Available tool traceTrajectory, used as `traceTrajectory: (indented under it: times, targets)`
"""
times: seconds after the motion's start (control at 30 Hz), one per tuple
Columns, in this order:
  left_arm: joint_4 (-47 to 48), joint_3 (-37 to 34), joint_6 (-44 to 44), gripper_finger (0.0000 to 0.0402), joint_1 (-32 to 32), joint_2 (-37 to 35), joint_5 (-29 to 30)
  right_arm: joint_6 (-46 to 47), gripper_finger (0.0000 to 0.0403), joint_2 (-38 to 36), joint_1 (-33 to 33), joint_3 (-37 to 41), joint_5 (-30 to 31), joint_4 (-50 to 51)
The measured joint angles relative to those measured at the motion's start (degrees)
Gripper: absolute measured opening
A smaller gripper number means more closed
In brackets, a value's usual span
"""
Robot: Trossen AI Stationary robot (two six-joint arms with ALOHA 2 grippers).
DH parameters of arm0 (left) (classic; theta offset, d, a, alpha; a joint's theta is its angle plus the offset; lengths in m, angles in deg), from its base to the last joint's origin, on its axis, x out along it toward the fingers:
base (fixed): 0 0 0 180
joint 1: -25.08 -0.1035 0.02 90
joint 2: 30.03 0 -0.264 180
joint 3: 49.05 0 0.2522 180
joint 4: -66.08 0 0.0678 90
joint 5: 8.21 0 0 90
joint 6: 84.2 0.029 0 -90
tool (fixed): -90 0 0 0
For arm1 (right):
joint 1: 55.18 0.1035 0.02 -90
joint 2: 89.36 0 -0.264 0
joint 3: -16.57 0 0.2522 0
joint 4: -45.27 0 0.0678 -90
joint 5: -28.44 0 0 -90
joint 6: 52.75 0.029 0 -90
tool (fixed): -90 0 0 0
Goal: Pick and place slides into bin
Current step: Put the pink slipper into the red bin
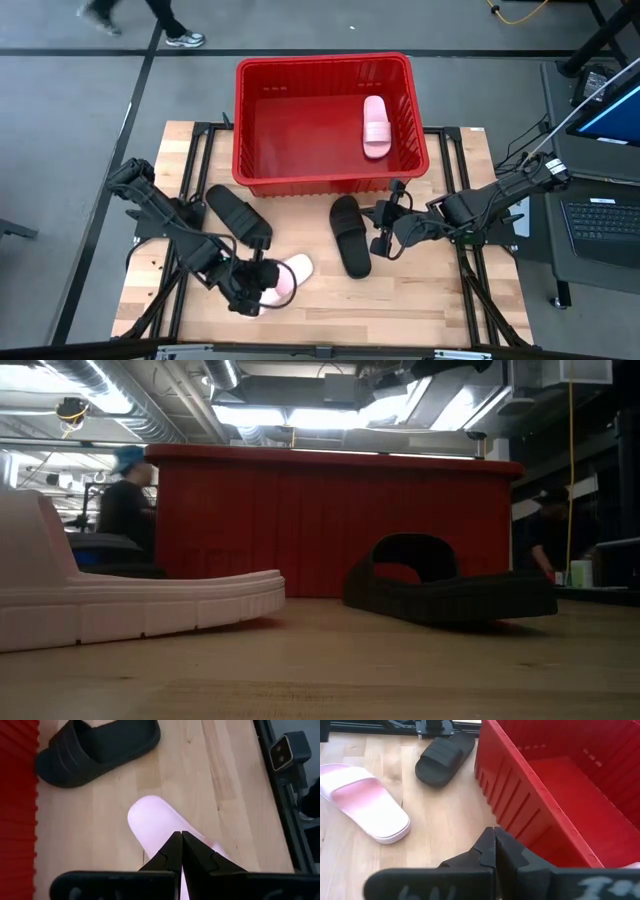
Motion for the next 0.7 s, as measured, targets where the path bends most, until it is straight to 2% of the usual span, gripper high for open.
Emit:
traceTrajectory:
  times: [0.2, 0.4, 0.53, 0.7]
  targets:
    - [-0.22, 0.00, -1.80, 0.0002, -4.55, -0.02, -12.39, -0.29, 0.0001, 0.00, -0.01, 0.00, 0.00, 0.01]
    - [-0.92, 0.00, -1.80, 0.0026, -8.43, -0.02, -19.56, -0.42, 0.0001, 0.00, -0.01, 0.00, -0.11, 0.04]
    - [-0.96, 0.00, -1.78, 0.0053, -9.86, -0.02, -21.11, -0.44, 0.0001, 0.02, -0.01, 0.00, -1.72, 0.06]
    - [0.03, 0.00, -1.78, 0.0098, -10.22, -0.04, -19.45, -0.42, 0.0001, 0.02, 0.01, 0.00, -3.04, 0.08]
